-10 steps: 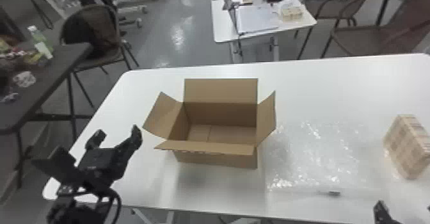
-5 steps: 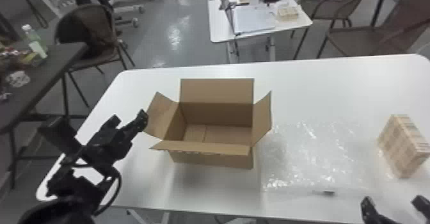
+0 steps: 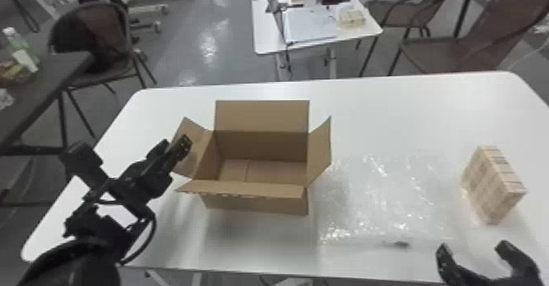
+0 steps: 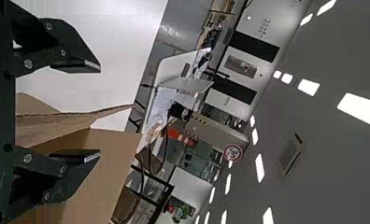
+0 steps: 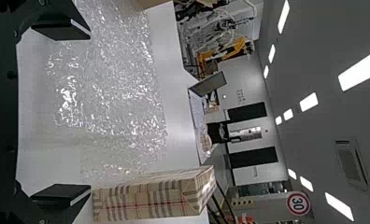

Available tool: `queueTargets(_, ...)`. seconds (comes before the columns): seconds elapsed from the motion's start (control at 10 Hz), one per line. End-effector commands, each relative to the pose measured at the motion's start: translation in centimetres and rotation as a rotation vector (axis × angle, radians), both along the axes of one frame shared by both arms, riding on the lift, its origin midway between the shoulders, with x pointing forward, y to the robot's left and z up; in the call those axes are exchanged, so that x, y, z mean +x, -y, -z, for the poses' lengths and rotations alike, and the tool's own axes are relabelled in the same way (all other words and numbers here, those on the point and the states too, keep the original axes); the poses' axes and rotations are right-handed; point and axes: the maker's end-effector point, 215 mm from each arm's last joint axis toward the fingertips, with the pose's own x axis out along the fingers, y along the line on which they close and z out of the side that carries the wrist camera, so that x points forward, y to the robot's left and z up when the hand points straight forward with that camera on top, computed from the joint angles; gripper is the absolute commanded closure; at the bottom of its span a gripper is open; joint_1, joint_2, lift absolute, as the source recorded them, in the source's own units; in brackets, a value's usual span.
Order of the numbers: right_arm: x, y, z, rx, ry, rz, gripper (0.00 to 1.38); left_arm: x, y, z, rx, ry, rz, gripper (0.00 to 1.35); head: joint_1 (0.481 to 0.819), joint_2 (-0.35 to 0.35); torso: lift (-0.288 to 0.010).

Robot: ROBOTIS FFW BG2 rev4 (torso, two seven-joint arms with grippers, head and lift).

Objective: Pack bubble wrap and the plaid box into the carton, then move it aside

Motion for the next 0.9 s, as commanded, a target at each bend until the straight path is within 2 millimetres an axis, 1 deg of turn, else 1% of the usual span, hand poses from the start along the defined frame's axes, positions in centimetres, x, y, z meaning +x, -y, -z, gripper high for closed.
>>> queueTargets(0.0,0.0,-0.1,-0.1,0.005,0.003,0.0,0.14,0.1,-0.6,0.1,0.03,-0.01,-0.004,0.75,0.695,0.183,-0.166)
queueTargets(0.1,0.0,-0.1,0.0,0.005,0.0,0.0,0.14,0.0,-0.7,0.3,0.059,-0.02,0.004,1.01,0.695,0.185,-0.166)
queueTargets(0.2,0.0,-0.1,0.0,0.007,0.0,0.001,0.14,0.0,-0.4,0.3,0.057,-0.016,0.005,1.16,0.695,0.189,-0.166)
queueTargets(0.4,0.1,-0.2,-0.2,0.008,0.003,-0.002,0.14,0.0,0.2,0.3,0.036,-0.01,0.016,1.17,0.695,0.187,-0.166)
queueTargets(0.5,0.1,-0.2,-0.2,0.011,0.003,-0.001,0.14,0.0,0.4,0.1,0.026,-0.005,0.018,1.21,0.695,0.183,-0.166)
queueTargets(0.6,0.3,-0.5,-0.5,0.017,-0.007,-0.008,0.14,0.0,0.2,-0.3,0.023,0.007,0.016,1.21,0.695,0.181,-0.166)
queueTargets(0.7,0.9,-1.1,-1.7,0.012,-0.007,-0.023,0.14,0.0,0.4,-0.2,0.02,0.007,0.017,1.21,0.695,0.181,-0.166)
queueTargets(0.8,2.0,-1.6,-3.1,0.017,-0.023,-0.033,0.14,0.0,0.7,-0.3,0.009,0.011,0.019,1.21,0.695,0.185,-0.166)
